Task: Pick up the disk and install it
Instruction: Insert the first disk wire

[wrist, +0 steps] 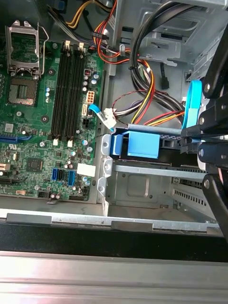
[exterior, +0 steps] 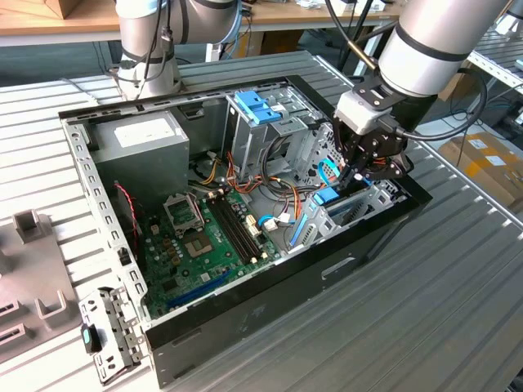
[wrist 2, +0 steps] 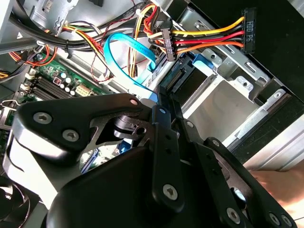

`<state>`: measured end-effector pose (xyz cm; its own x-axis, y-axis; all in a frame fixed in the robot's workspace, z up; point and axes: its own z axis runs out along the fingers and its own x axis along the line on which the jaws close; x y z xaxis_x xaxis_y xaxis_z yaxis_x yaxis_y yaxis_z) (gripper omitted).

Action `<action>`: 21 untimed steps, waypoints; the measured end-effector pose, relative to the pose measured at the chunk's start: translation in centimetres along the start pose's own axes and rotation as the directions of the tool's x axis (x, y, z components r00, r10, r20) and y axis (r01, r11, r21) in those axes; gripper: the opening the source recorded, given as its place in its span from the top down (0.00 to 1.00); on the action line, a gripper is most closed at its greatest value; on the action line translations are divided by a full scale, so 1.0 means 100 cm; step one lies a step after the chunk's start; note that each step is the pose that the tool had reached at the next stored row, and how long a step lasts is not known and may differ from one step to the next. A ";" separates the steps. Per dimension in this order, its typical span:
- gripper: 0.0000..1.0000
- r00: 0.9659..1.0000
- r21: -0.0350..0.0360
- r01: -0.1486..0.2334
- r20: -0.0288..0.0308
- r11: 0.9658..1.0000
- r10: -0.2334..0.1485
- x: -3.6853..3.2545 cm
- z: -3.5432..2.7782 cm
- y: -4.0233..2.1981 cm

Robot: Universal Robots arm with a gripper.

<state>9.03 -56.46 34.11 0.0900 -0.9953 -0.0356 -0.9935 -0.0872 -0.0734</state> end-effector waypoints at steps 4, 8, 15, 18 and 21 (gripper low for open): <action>0.84 1.000 0.000 0.000 0.000 1.000 0.000 0.0000 0.0001 0.0000; 0.65 1.000 0.000 0.000 0.000 1.000 0.000 0.0000 0.0002 0.0000; 0.58 1.000 0.000 0.000 0.000 1.000 0.000 -0.0004 -0.0129 -0.0010; 0.58 1.000 0.000 0.000 0.000 1.000 0.000 -0.0006 -0.0183 -0.0013; 0.58 1.000 0.000 0.000 0.000 1.000 0.000 -0.0008 -0.0216 -0.0016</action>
<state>9.04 -56.46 36.27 0.0900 -0.9953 -0.0357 -0.9935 -0.0872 -0.0735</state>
